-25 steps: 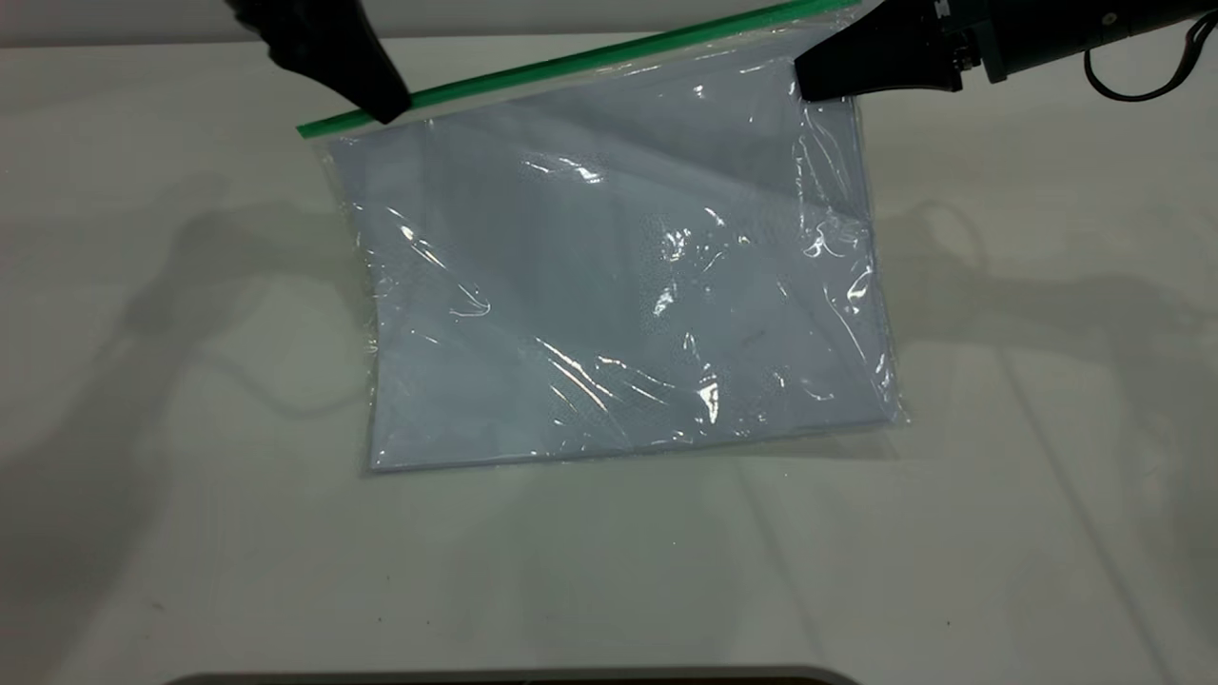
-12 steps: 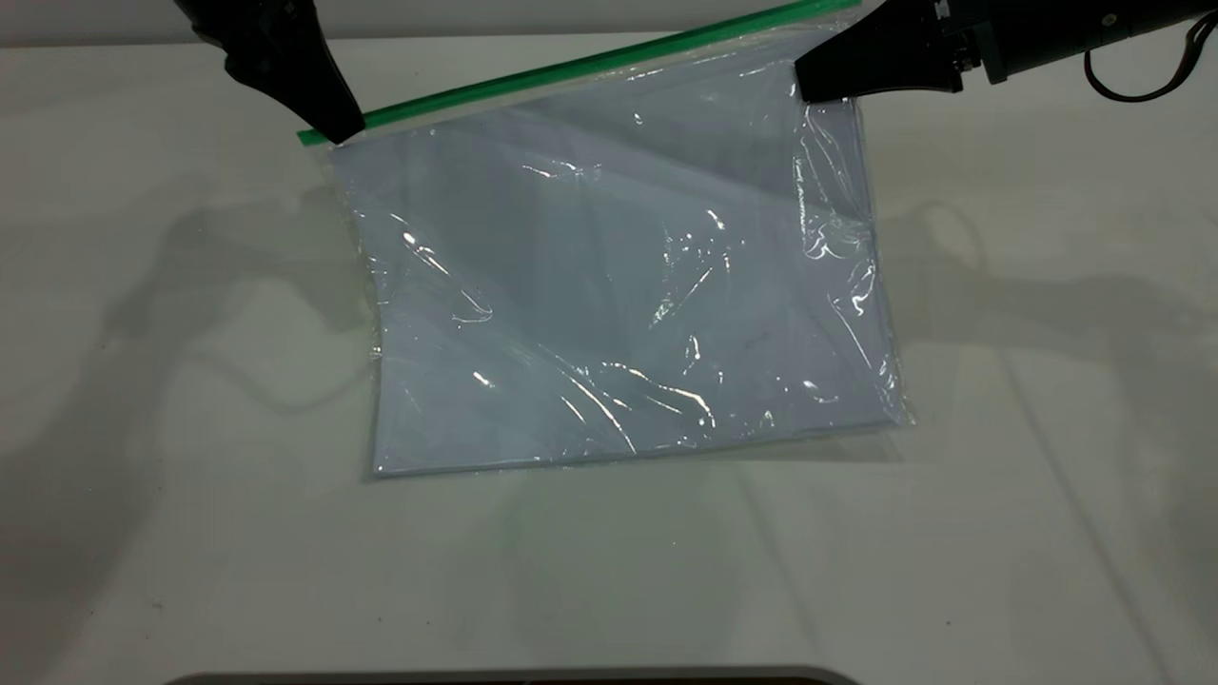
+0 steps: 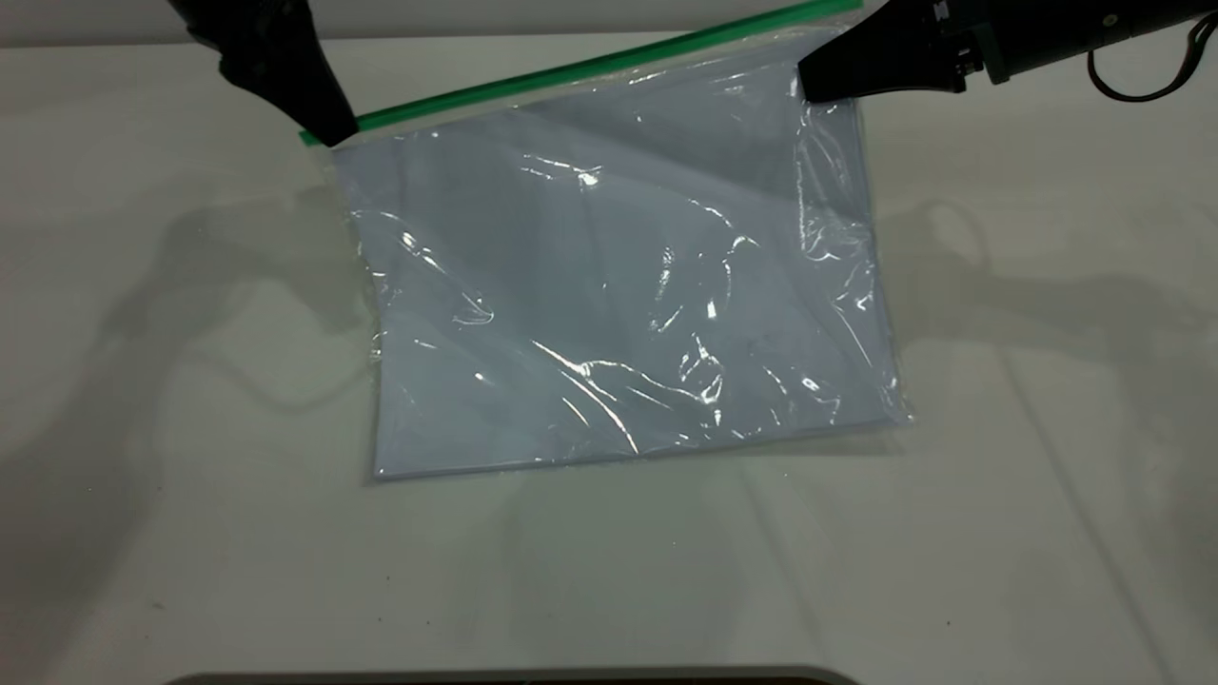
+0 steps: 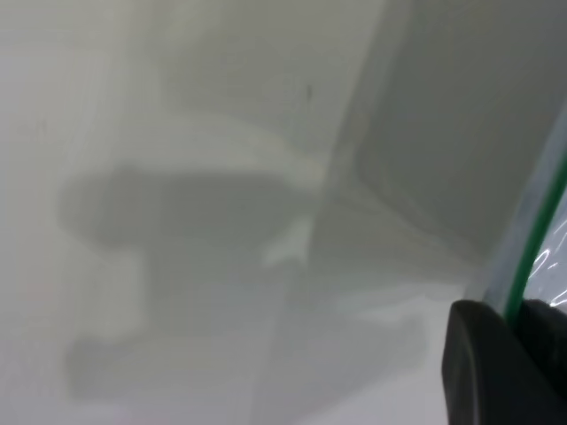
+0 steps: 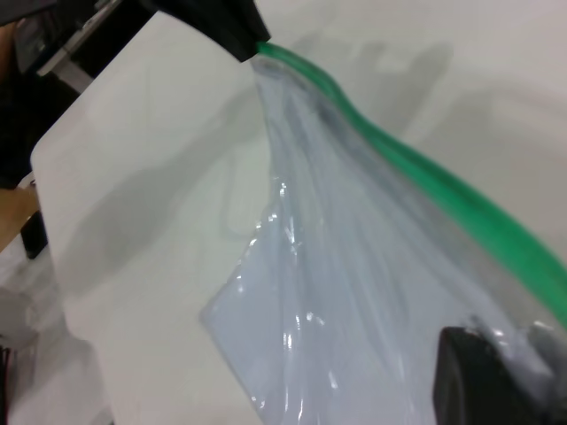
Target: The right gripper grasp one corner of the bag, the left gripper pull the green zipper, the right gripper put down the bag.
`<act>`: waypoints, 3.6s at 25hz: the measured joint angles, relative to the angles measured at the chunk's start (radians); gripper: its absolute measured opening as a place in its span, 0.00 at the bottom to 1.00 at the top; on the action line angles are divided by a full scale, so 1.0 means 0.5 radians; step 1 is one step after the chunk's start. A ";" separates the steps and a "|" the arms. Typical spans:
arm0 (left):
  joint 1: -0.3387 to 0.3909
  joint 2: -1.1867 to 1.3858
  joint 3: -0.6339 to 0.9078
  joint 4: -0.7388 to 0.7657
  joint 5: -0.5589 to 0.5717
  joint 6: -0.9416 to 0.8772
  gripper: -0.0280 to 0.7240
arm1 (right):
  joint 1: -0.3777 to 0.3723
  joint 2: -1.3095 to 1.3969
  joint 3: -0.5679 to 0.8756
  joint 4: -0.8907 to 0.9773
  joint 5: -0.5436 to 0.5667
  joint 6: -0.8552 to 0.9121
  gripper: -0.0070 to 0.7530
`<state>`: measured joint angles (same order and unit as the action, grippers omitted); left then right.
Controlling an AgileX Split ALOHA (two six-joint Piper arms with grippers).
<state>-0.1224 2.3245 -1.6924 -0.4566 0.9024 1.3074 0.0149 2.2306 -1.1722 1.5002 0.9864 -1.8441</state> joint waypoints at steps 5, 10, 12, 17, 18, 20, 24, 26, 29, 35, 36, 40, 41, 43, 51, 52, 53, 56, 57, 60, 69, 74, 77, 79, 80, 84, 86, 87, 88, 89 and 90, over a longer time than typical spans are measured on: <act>0.019 0.000 0.000 0.042 0.000 -0.010 0.36 | -0.015 -0.002 0.000 0.020 -0.014 0.017 0.48; 0.019 0.000 0.000 -0.030 -0.077 -0.065 0.60 | -0.015 -0.004 0.000 0.026 -0.170 0.121 0.71; 0.019 -0.019 0.000 -0.034 -0.123 -0.208 0.67 | -0.015 -0.026 -0.005 0.001 -0.301 0.203 0.74; 0.019 -0.241 0.000 0.039 -0.146 -0.717 0.74 | -0.016 -0.282 -0.124 -0.343 -0.590 0.651 0.75; 0.019 -0.304 0.000 0.068 -0.144 -0.829 0.74 | -0.016 -0.362 -0.165 -0.448 -0.608 0.761 0.75; 0.019 -0.453 0.000 0.150 -0.140 -1.063 0.74 | -0.016 -0.517 -0.246 -0.652 -0.617 1.040 0.75; 0.019 -0.791 0.000 0.396 -0.099 -1.486 0.75 | -0.016 -0.835 -0.446 -1.244 -0.533 1.737 0.75; 0.019 -0.972 0.000 0.509 -0.058 -1.694 0.75 | -0.016 -0.983 -0.541 -1.533 -0.435 2.074 0.75; 0.019 -1.223 0.000 0.641 0.066 -1.917 0.75 | -0.016 -1.228 -0.650 -1.825 -0.299 2.406 0.75; 0.019 -1.639 0.000 0.839 0.417 -2.121 0.75 | -0.016 -1.768 -0.677 -2.064 -0.101 2.693 0.75; 0.019 -1.702 0.000 0.855 0.465 -2.143 0.75 | -0.016 -1.838 -0.678 -2.072 -0.057 2.719 0.75; 0.019 -1.914 0.000 0.944 0.529 -2.204 0.75 | -0.016 -2.116 -0.682 -2.081 0.164 2.844 0.75; 0.019 -1.962 0.000 0.971 0.529 -2.235 0.75 | -0.016 -2.161 -0.682 -2.082 0.220 2.862 0.75; 0.019 -2.053 0.013 1.024 0.529 -2.312 0.75 | -0.016 -2.258 -0.668 -2.089 0.340 2.897 0.75; 0.019 -2.623 0.564 1.079 0.529 -2.434 0.75 | -0.016 -2.797 -0.152 -2.100 0.460 2.916 0.75; 0.019 -2.716 0.687 1.081 0.529 -2.433 0.75 | -0.016 -2.887 -0.059 -2.100 0.457 2.916 0.75; 0.019 -2.833 0.810 1.081 0.529 -2.433 0.75 | -0.016 -2.979 0.017 -2.100 0.451 2.916 0.75; 0.019 -3.196 1.136 1.081 0.529 -2.458 0.75 | -0.016 -3.245 0.266 -2.100 0.432 2.916 0.75; 0.019 -3.328 1.239 1.077 0.529 -2.473 0.75 | -0.016 -3.330 0.327 -2.100 0.432 2.916 0.75; 0.019 -3.678 1.483 1.037 0.529 -2.493 0.75 | -0.016 -3.535 0.518 -2.101 0.432 2.916 0.75; 0.019 -4.175 1.932 0.797 0.530 -2.463 0.75 | -0.016 -3.968 0.817 -2.101 0.477 2.933 0.75; 0.019 -4.247 2.138 0.712 0.529 -2.423 0.75 | -0.016 -4.236 0.928 -2.110 0.489 2.971 0.75; 0.019 -4.247 2.254 0.707 0.520 -2.395 0.75 | -0.016 -4.363 0.995 -2.189 0.496 2.997 0.75; 0.019 -4.247 2.331 0.707 0.515 -2.388 0.75 | -0.016 -4.416 1.018 -2.263 0.494 3.040 0.75; 0.019 -4.247 2.361 0.707 0.502 -2.384 0.75 | -0.016 -4.436 1.028 -2.316 0.491 3.075 0.75; 0.019 -4.247 2.409 0.707 0.472 -2.387 0.75 | -0.016 -4.491 1.079 -2.534 0.406 3.195 0.75; 0.019 -4.247 2.409 0.707 0.467 -2.387 0.75 | -0.016 -4.495 1.110 -2.615 0.396 3.213 0.75; 0.019 -4.247 2.409 0.707 0.467 -2.383 0.75 | -0.016 -4.495 1.135 -2.654 0.389 3.215 0.75; 0.019 -4.247 2.409 0.707 0.465 -2.384 0.75 | -0.016 -4.496 1.152 -2.671 0.382 3.217 0.75; 0.019 -4.247 2.409 0.707 0.465 -2.385 0.75 | -0.016 -4.496 1.176 -2.685 0.369 3.219 0.75; 0.019 -4.247 2.409 0.707 0.463 -2.385 0.75 | -0.016 -4.496 1.198 -2.693 0.354 3.219 0.75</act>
<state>-0.1128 0.2009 -0.4879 -0.1029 1.1340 0.1146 0.0066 -0.0177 -0.5732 0.1535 1.1634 -0.2348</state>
